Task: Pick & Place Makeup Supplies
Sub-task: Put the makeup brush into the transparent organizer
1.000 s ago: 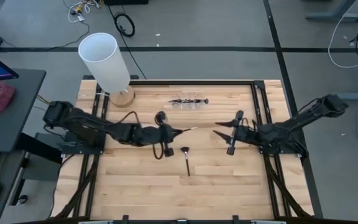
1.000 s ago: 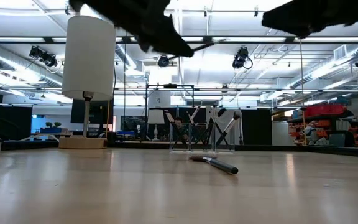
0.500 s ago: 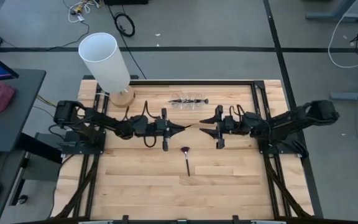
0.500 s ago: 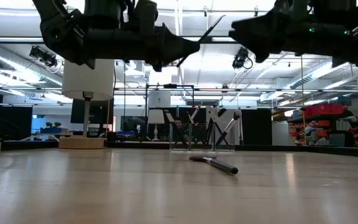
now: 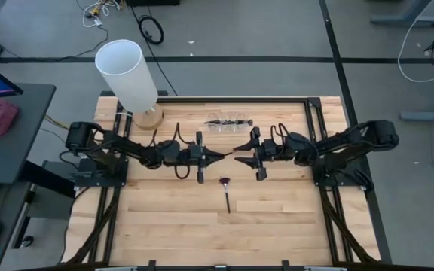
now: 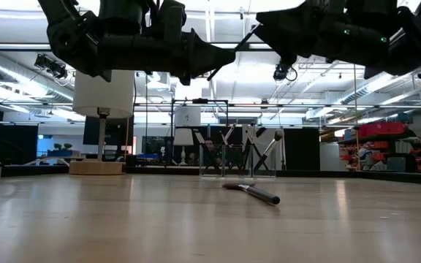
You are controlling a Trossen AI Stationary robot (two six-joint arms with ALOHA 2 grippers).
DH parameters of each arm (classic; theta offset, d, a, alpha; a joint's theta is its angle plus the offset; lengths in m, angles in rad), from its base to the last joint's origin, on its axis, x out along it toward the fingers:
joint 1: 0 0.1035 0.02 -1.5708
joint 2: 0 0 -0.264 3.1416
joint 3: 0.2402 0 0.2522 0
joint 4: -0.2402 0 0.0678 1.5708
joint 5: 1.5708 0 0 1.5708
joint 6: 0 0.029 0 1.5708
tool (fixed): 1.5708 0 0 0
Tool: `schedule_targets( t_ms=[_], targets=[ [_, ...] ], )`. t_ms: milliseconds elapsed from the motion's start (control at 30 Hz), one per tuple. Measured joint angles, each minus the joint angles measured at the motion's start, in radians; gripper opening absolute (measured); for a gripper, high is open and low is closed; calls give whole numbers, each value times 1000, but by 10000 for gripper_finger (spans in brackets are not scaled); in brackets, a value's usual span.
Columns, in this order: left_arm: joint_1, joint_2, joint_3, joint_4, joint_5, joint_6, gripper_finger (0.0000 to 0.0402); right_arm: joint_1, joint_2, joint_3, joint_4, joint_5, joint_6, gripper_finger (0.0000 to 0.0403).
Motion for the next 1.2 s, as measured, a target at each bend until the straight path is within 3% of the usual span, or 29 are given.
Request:
schedule_targets(
  t_ms=[300,733,933,1200],
  targets=[
    [0,0,0,-4,0,3,18,0,35,67,-75,-3,-14,146],
    [-1,0,1,-9,11,10,19,0,35,89,-133,-25,-24,14],
    [-1,0,1,-13,12,3,24,0,35,89,-143,-27,-21,16],
    [-1,0,1,-56,-5,16,79,0,35,89,-179,-13,30,10]
  ],
)
